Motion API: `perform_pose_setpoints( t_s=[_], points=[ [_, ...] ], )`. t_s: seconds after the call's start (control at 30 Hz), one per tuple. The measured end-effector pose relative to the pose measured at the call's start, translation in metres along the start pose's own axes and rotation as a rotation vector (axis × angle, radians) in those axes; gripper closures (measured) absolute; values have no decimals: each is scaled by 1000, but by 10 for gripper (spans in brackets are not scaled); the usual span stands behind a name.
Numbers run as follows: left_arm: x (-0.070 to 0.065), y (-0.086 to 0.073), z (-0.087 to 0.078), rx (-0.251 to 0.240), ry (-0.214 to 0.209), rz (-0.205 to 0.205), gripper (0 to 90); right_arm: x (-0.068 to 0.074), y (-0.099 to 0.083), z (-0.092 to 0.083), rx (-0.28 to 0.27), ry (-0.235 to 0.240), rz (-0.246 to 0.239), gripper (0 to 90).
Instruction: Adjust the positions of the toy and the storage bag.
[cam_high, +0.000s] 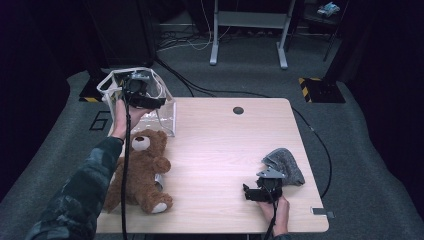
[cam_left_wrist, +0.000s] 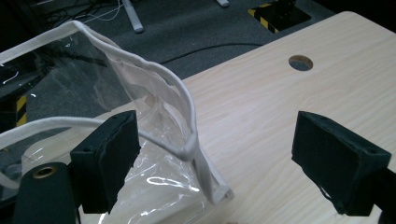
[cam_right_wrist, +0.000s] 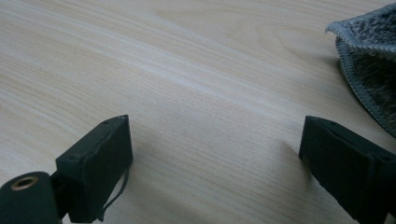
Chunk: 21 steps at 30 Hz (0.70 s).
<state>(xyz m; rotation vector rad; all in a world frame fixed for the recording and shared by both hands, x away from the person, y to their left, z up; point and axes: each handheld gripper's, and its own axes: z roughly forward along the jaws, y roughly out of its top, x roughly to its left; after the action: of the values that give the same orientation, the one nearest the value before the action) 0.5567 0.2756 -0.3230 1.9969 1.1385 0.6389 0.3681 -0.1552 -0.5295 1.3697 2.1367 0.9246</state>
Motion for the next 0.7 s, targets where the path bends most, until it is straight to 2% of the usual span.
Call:
perform_pose_setpoints(
  t_s=[0.07,0.2,0.3,0.43,0.6,0.63,0.7],
  points=[
    [1,3,5,1,2,-7,157,0,0,0,0,0,1,88],
    [2,4,13,2,14,-3,244,0,0,0,-1,0,-2,90],
    [2,3,21,31,26,8,322,0,0,0,-2,3,-4,92],
    [2,3,31,43,52,24,416,0,0,0,-3,3,-5,92],
    [4,1,45,81,74,19,521,0,0,0,-3,3,-6,93],
    [5,0,47,82,76,19,574,1,0,0,-1,3,2,94],
    [4,0,51,104,92,24,613,1,0,0,-1,3,1,94]
  ],
)
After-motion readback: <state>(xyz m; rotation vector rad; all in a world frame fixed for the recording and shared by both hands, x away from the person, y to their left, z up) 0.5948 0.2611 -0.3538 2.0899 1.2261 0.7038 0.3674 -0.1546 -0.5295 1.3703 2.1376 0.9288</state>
